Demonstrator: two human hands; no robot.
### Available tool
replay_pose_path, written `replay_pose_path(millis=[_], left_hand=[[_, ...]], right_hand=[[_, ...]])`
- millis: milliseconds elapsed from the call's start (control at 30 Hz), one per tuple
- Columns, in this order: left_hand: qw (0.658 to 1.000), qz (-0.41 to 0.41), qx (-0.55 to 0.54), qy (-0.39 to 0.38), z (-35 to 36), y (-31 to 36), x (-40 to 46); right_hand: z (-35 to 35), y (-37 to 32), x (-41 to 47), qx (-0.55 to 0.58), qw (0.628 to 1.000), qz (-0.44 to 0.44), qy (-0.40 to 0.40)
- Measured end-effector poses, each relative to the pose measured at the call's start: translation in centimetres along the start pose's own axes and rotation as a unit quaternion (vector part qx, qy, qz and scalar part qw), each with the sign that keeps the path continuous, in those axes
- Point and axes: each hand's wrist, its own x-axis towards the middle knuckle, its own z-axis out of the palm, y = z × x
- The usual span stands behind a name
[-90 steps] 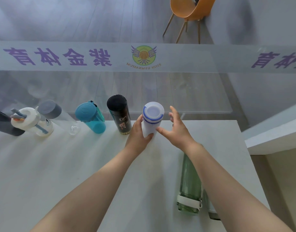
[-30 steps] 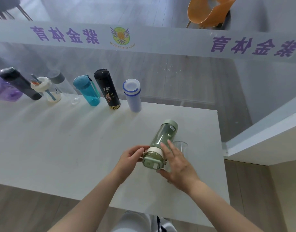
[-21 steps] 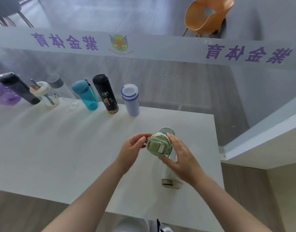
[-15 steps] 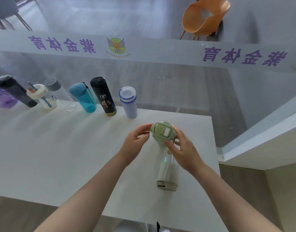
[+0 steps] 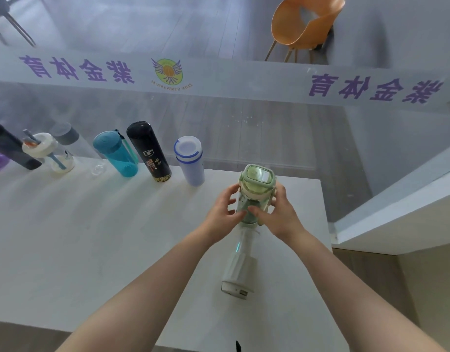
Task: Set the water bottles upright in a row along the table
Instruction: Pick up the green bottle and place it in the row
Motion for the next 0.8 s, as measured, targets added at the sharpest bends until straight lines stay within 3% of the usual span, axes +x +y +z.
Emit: replay_pose_path(millis=[233, 800], left_hand=[[0.998, -0.03, -0.025, -0.04, -0.2, -1.9, 0.7], [0.999, -0.016, -0.038, -0.025, -4.7, -0.6, 9.7]], right_hand=[[1.7, 1.5, 1.4, -0.018, 1.0, 0.004, 0.021], [4.1, -1.1, 11.8, -0.025, 0.999, -0.003, 0.031]])
